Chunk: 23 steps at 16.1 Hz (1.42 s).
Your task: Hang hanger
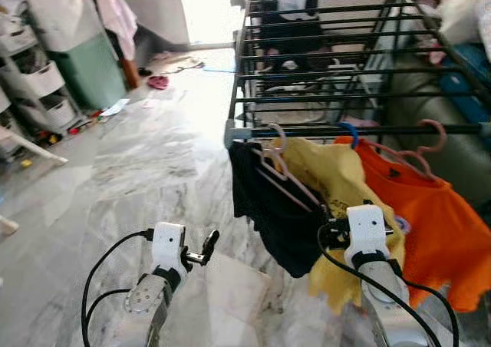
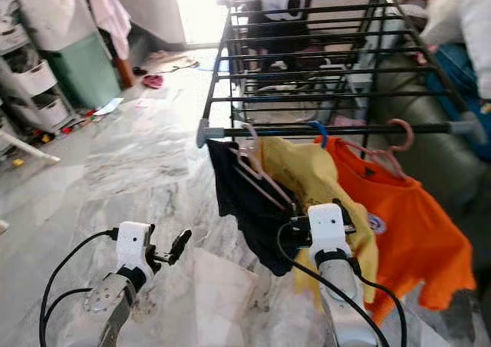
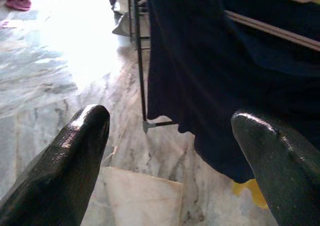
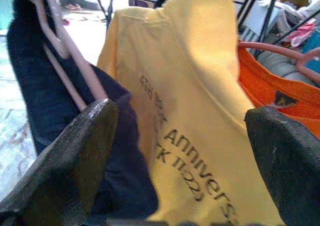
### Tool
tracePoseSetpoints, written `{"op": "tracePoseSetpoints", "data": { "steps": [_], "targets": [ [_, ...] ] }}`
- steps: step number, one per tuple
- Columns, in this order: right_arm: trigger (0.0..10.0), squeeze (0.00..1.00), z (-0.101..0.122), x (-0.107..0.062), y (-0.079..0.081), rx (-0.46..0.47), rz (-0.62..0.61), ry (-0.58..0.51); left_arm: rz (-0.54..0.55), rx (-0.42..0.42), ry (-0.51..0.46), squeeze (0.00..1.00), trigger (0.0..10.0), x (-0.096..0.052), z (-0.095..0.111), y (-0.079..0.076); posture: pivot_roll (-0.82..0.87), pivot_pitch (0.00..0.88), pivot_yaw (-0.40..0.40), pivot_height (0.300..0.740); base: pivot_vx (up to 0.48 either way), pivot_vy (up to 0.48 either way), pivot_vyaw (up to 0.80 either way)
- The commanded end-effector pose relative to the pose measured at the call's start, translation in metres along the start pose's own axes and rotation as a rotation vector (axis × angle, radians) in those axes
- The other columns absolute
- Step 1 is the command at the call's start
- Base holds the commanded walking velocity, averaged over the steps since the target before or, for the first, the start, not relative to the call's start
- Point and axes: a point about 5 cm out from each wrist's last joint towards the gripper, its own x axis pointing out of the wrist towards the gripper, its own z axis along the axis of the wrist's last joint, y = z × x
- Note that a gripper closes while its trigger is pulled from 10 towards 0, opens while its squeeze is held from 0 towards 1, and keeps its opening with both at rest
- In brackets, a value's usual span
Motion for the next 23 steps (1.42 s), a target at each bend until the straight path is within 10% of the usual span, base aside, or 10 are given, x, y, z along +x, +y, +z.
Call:
{"op": "tracePoseSetpoints", "data": {
  "steps": [1, 23],
  "targets": [
    [10.0, 0.00, 0.004, 0.001, 0.005, -0.001, 0.027, -0.016, 0.003, 0.001, 0.012, 0.00, 10.0, 0.000, -0.001, 0.002, -0.19, 0.000, 0.095, 0.740, 0.000, 0.000, 0.00],
    [10.0, 0.00, 0.006, 0.002, 0.016, -0.017, 0.102, -0.031, -0.022, 0.019, 0.002, 0.00, 10.0, -0.003, -0.001, 0.003, -0.18, 0.000, 0.099, 0.740, 0.000, 0.240, -0.17]
  ]
}}
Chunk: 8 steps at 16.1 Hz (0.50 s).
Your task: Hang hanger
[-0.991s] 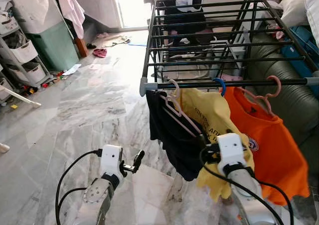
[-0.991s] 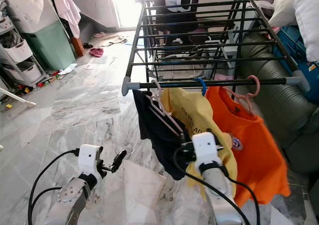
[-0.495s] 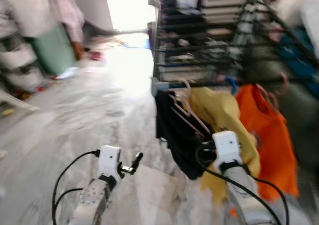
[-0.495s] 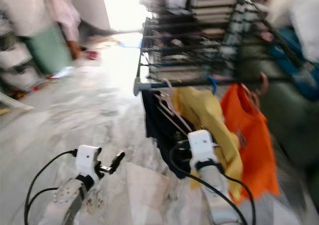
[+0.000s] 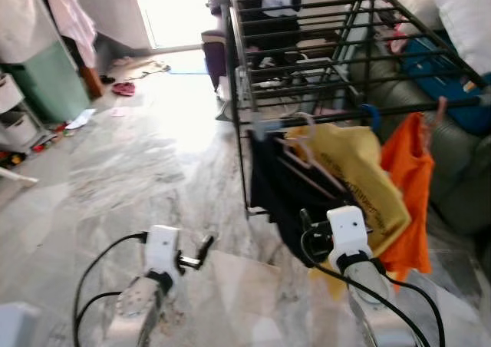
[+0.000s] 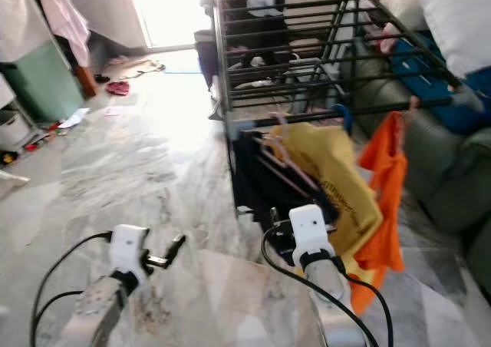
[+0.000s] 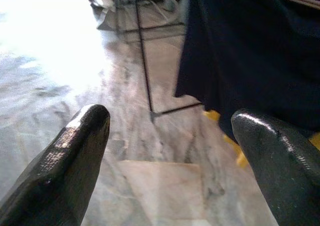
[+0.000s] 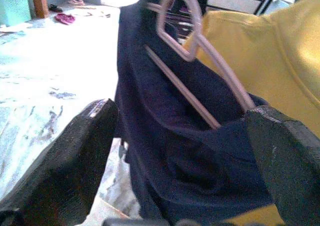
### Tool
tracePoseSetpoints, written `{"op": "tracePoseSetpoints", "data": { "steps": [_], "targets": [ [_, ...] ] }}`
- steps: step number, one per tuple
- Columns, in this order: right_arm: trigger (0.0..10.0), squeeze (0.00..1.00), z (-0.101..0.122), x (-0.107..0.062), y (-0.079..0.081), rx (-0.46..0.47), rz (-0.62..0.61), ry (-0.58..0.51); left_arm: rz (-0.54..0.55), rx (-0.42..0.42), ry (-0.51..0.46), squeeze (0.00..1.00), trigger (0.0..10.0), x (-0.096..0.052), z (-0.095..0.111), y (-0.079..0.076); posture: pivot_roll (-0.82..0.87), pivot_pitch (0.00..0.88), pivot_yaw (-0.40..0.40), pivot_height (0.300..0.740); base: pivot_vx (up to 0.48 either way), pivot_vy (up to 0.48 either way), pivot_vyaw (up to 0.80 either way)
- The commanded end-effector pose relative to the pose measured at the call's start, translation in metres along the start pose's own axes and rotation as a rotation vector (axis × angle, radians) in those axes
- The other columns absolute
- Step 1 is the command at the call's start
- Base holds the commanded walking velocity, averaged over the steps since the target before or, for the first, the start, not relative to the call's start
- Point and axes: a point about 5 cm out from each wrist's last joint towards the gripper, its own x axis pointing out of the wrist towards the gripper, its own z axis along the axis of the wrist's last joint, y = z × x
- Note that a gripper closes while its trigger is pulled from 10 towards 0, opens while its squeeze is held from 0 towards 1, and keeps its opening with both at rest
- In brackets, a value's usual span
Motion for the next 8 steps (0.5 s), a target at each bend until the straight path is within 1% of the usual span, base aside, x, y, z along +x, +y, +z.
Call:
{"op": "tracePoseSetpoints", "data": {
  "steps": [1, 3, 4, 6, 7, 8],
  "targets": [
    [10.0, 0.00, 0.003, 0.000, -0.006, -0.008, -0.022, -0.012, -0.008, -0.005, -0.023, 0.00, 10.0, 0.001, 0.003, -0.006, -0.18, 0.000, 0.099, 0.740, 0.000, 0.000, 0.00],
    [10.0, 0.00, 0.006, 0.001, -0.004, -0.027, -0.010, -0.026, 0.009, -0.029, -0.056, 0.00, 10.0, 0.001, 0.009, -0.006, -0.18, 0.000, 0.103, 0.740, 0.000, 0.000, 0.00],
    [10.0, 0.00, 0.007, 0.001, -0.004, -0.028, -0.016, -0.028, -0.003, -0.026, -0.077, 0.00, 10.0, 0.001, 0.012, -0.008, -0.18, 0.000, 0.106, 0.740, 0.000, 0.000, 0.00],
    [10.0, 0.00, 0.007, 0.002, -0.007, -0.032, -0.039, -0.032, -0.019, -0.034, -0.088, 0.00, 10.0, 0.001, 0.013, -0.008, -0.18, 0.000, 0.107, 0.740, 0.000, 0.000, 0.00],
    [10.0, 0.00, 0.008, 0.002, -0.009, -0.034, -0.044, -0.030, -0.019, -0.033, -0.090, 0.00, 10.0, 0.001, 0.014, -0.008, -0.18, 0.000, 0.101, 0.740, 0.307, 0.000, 0.00],
    [10.0, 0.00, 0.008, 0.002, -0.010, -0.035, -0.046, -0.029, -0.016, -0.034, -0.090, 0.00, 10.0, 0.001, 0.014, -0.007, -0.18, 0.000, 0.102, 0.740, 0.311, 0.000, -0.40]
  ]
}}
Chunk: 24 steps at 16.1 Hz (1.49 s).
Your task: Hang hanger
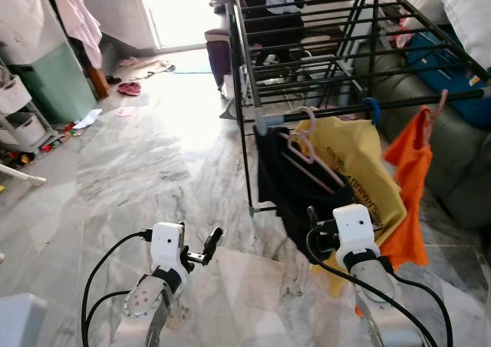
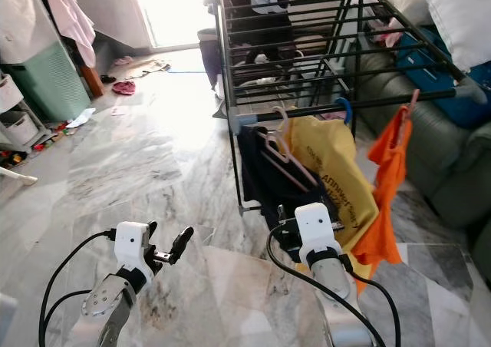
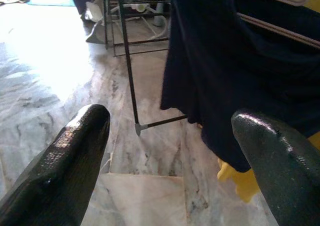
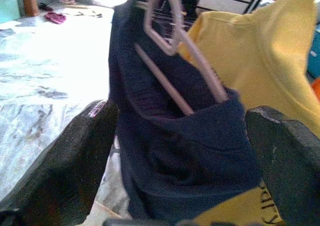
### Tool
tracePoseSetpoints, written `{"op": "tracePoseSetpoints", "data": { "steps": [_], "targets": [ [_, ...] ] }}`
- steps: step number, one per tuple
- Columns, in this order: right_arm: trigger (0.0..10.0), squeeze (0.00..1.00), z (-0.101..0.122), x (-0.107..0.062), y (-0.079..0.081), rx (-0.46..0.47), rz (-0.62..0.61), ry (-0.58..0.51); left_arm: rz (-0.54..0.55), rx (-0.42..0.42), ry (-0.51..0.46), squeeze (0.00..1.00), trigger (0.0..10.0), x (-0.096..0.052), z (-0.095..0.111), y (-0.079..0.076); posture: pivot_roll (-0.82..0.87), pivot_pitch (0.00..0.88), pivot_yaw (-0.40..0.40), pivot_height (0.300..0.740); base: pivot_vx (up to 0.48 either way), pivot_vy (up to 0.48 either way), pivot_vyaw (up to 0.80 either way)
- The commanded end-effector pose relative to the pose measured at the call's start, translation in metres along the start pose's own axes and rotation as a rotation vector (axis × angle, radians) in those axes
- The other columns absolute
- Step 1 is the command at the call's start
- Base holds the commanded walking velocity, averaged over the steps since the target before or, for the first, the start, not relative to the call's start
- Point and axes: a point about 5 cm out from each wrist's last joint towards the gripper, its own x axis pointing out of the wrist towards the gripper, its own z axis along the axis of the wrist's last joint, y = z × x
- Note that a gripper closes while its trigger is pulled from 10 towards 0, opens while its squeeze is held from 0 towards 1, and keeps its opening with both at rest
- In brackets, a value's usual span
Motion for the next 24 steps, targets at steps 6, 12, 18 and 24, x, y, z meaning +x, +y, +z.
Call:
{"op": "tracePoseSetpoints", "data": {
  "steps": [6, 12, 18, 24],
  "targets": [
    [10.0, 0.00, 0.008, 0.008, -0.007, -0.013, -0.021, -0.025, 0.000, 0.012, -0.016, 0.00, 10.0, 0.002, 0.005, 0.003, -0.18, 0.000, 0.104, 0.740, 0.302, 0.000, -0.07],
    [10.0, 0.00, 0.008, 0.006, -0.003, -0.016, 0.008, -0.024, 0.001, 0.015, 0.000, 0.00, 10.0, 0.002, 0.002, 0.001, -0.19, 0.000, 0.102, 0.740, 0.043, 0.000, 0.00],
    [10.0, 0.00, 0.007, 0.010, -0.008, -0.037, 0.017, -0.007, 0.004, 0.017, 0.012, 0.00, 10.0, 0.001, -0.001, 0.000, -0.19, 0.000, 0.096, 0.740, 0.000, 0.000, 0.00],
    [10.0, 0.00, 0.019, 0.022, -0.033, -0.109, -0.054, 0.000, -0.069, 0.039, 0.023, 0.00, 10.0, -0.008, -0.005, -0.002, -0.17, 0.022, 0.078, 0.740, 0.000, 0.000, 0.00]
  ]
}}
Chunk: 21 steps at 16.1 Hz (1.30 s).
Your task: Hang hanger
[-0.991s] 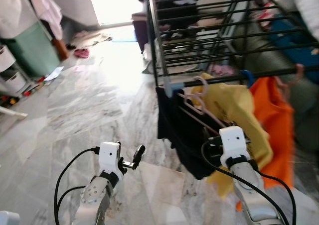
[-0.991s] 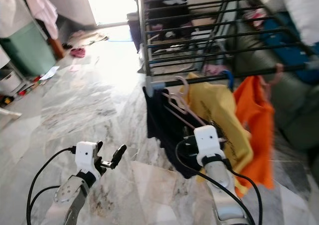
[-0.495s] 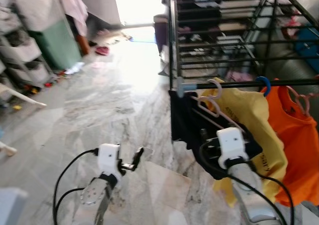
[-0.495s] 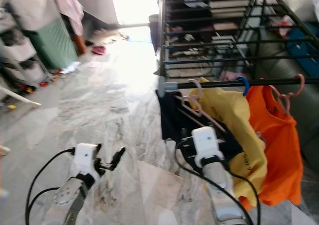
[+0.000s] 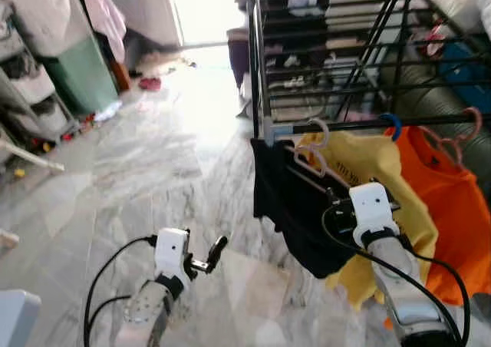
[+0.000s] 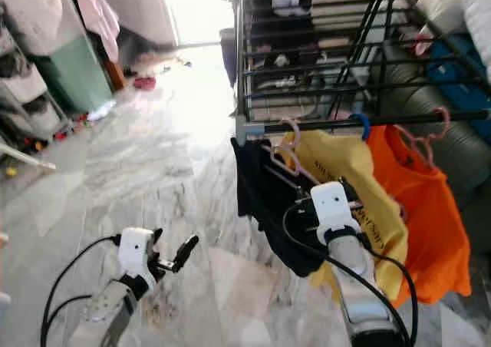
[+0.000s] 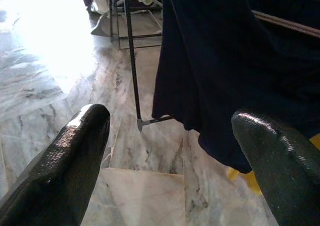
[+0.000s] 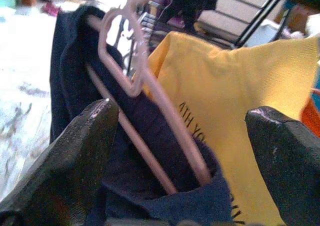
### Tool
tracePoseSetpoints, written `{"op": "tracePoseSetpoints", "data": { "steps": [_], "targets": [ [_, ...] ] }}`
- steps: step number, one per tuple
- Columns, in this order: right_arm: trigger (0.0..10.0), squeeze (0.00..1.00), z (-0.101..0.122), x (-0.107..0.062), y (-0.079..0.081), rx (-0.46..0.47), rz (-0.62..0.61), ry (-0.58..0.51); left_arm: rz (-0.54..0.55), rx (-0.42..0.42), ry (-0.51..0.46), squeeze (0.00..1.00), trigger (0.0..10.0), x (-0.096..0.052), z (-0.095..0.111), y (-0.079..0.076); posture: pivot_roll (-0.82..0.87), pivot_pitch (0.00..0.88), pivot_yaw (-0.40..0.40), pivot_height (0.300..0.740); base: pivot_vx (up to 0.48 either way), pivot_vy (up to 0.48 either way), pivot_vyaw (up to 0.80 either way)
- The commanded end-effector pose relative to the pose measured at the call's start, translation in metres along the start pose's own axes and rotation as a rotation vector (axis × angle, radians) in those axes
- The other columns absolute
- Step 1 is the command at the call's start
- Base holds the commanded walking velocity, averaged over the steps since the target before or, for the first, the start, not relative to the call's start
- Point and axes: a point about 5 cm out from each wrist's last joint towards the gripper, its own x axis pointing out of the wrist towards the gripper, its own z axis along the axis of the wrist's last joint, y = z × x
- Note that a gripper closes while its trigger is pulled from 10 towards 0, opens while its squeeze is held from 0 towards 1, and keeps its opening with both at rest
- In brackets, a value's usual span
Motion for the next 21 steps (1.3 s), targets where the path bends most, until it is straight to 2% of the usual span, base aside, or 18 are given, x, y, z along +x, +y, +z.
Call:
{"op": "tracePoseSetpoints", "data": {
  "steps": [1, 3, 5, 6, 8, 10, 14, 15, 17, 18, 21],
  "targets": [
    [10.0, 0.00, 0.004, 0.005, -0.001, 0.004, 0.006, 0.002, -0.018, 0.011, 0.003, 0.00, 10.0, -0.003, 0.002, 0.002, -0.17, 0.031, 0.076, 0.740, 0.000, 0.000, 0.00],
    [10.0, 0.00, 0.010, 0.016, -0.006, 0.020, 0.049, 0.003, -0.045, 0.036, 0.013, 0.00, 10.0, -0.006, 0.002, 0.002, -0.16, 0.050, 0.076, 0.740, 0.000, 0.000, 0.00],
    [10.0, 0.00, 0.019, 0.033, -0.016, -0.005, 0.095, 0.010, -0.049, 0.041, 0.027, 0.00, 10.0, -0.012, 0.000, 0.003, -0.15, 0.071, 0.079, 0.740, 0.000, 0.000, 0.00],
    [10.0, 0.00, 0.021, 0.040, -0.021, -0.046, 0.118, 0.032, -0.052, 0.044, 0.034, 0.00, 10.0, -0.015, -0.002, 0.003, -0.14, 0.077, 0.081, 0.740, 0.000, 0.000, 0.00],
    [10.0, 0.00, 0.018, 0.052, -0.028, -0.068, 0.159, 0.095, -0.053, 0.048, 0.042, 0.00, 10.0, -0.019, -0.003, 0.004, -0.12, 0.080, 0.077, 0.740, 0.000, 0.000, 0.00],
    [10.0, 0.00, 0.017, 0.059, -0.027, -0.041, 0.229, 0.136, -0.056, 0.049, 0.045, 0.00, 10.0, -0.021, -0.002, 0.004, -0.11, 0.076, 0.077, 0.740, 0.000, 0.000, 0.00],
    [10.0, 0.00, 0.032, 0.075, -0.021, -0.087, 0.325, 0.121, -0.084, 0.058, 0.042, 0.00, 10.0, -0.022, 0.001, 0.003, -0.10, 0.062, 0.075, 0.740, 0.000, 0.000, 0.00],
    [9.6, 0.00, 0.036, 0.078, -0.021, -0.106, 0.336, 0.119, -0.096, 0.060, 0.031, 0.00, 10.0, -0.021, 0.003, 0.002, -0.10, 0.058, 0.073, 0.740, 0.000, 0.000, 0.00],
    [0.7, 0.00, 0.042, 0.084, -0.024, -0.108, 0.334, 0.118, -0.109, 0.060, 0.027, 0.00, 10.0, -0.020, 0.005, 0.002, -0.10, 0.049, 0.073, 0.740, 0.000, 0.000, 0.00],
    [0.0, 0.00, 0.044, 0.085, -0.024, -0.111, 0.337, 0.116, -0.106, 0.062, 0.026, 0.00, 10.0, -0.020, 0.006, 0.003, -0.10, 0.047, 0.074, 0.740, 0.000, 0.000, 0.00],
    [0.0, 0.00, 0.049, 0.088, -0.024, -0.123, 0.352, 0.110, -0.103, 0.063, 0.026, 0.00, 10.0, -0.017, 0.005, 0.001, -0.10, 0.037, 0.072, 0.740, 0.000, 0.000, 0.00]
  ]
}}
